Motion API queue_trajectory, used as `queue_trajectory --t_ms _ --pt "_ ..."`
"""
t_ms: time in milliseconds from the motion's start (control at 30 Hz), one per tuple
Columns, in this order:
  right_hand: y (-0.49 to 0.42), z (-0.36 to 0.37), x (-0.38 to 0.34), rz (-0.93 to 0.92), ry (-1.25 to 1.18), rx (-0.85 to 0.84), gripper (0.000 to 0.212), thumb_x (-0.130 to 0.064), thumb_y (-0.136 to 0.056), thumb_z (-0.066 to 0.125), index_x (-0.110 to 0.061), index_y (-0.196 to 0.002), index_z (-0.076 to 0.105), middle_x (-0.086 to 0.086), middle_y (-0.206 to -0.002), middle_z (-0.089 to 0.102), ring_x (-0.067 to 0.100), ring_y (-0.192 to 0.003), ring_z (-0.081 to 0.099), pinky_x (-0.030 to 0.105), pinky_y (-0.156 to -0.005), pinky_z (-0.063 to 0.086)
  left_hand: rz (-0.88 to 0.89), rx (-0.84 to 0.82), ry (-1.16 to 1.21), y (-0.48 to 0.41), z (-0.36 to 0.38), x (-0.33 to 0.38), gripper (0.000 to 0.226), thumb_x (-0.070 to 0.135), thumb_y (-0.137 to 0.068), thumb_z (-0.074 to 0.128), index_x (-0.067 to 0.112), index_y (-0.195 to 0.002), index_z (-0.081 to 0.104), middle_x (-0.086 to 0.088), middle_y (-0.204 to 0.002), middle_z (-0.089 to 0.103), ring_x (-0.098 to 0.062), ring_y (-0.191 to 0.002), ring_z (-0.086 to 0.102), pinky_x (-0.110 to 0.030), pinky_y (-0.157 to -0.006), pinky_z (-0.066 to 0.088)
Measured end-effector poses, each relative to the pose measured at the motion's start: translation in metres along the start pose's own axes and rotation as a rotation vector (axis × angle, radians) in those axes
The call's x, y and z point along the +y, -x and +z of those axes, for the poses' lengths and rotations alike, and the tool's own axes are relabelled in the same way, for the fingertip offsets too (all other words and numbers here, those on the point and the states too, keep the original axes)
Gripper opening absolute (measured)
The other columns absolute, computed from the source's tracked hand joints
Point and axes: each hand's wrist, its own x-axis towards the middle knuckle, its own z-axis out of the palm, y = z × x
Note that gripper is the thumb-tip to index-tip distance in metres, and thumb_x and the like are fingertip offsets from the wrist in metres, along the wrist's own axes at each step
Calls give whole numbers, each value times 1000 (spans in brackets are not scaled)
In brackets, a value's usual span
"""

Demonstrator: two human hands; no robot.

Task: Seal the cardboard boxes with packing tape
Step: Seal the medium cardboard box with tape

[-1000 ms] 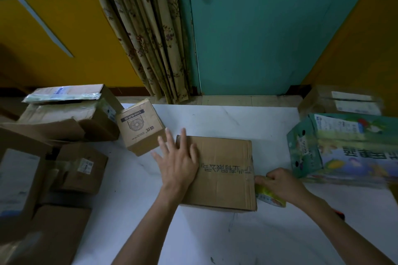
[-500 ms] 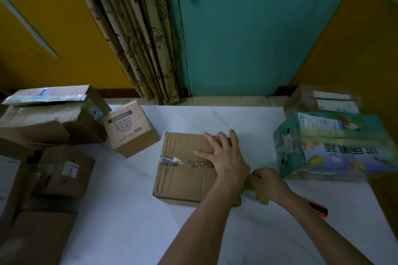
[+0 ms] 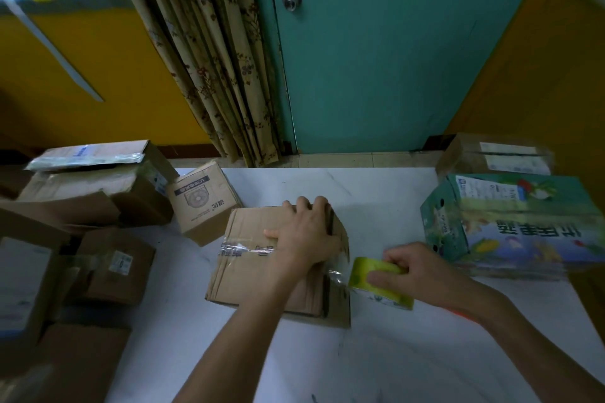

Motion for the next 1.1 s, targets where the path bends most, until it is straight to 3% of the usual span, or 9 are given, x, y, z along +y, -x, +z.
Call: queue_trajectory --t_ms 67,133,267,400,500,700,867,1000,1100 --pt "-3 1 -23 -87 16 -18 37 -44 -80 78 -13 -66 63 6 -56 53 10 -52 50 29 -51 40 36 -10 35 3 -13 -24 65 36 -84 68 31 -138 33 -5 -132 38 -32 -128 32 -66 -99 42" --pt "-9 4 -45 -139 44 -40 30 -46 -80 77 -22 -67 65 2 -63 61 12 -54 57 31 -52 46 67 3 106 8 -23 -44 68 34 -84 70 33 -141 33 -4 -134 38 -30 -128 35 -55 -100 44" --pt "-25 19 -88 -185 117 -62 30 -47 -80 76 -19 -75 69 0 -70 65 11 -63 61 27 -55 46 87 28 246 18 -41 -77 74 35 -88 72 37 -150 31 0 -138 41 -23 -123 43 -37 -96 40" --pt "-47 40 -113 -201 168 -28 37 -52 -82 72 -18 -69 64 0 -64 57 5 -54 49 25 -52 37 9 -14 601 20 -54 -116 69 40 -82 75 56 -137 38 7 -130 48 -23 -112 57 -51 -96 52" --pt "-59 53 -121 -172 290 -12 41 -57 -82 69 -19 -68 62 0 -65 57 8 -57 49 28 -53 36 -1 -6 812 28 -59 -140 62 23 -91 73 42 -141 41 3 -129 46 -23 -111 57 -48 -95 56" --pt "-66 61 -134 -149 541 -4 46 -70 -83 58 -28 -66 53 -15 -64 45 5 -63 48 24 -53 30 45 0 934 36 -56 -162 74 27 -88 74 40 -150 35 6 -133 44 -18 -118 53 -40 -98 53" --pt "-78 42 -135 -177 964 96 72 -88 -77 33 -20 -61 50 -4 -60 49 12 -56 46 27 -54 36 49 18 980 36 -54 -177 78 33 -79 74 46 -147 38 2 -139 44 -20 -121 53 -38 -95 53" --pt "-96 21 -97 -101 929 155 75 -86 -74 24 -17 -49 41 -2 -49 40 14 -47 40 27 -49 30 34 20 1066 33 -50 -186 82 33 -78 77 46 -148 37 1 -139 48 -21 -123 55 -40 -98 52" --pt "-103 55 -62 -99 802 180 72 -80 -80 22 -19 -48 40 -2 -46 39 14 -43 39 28 -51 39 -9 13 1136 35 -43 -192 81 27 -82 78 42 -150 35 -1 -139 50 -24 -120 58 -40 -94 54"
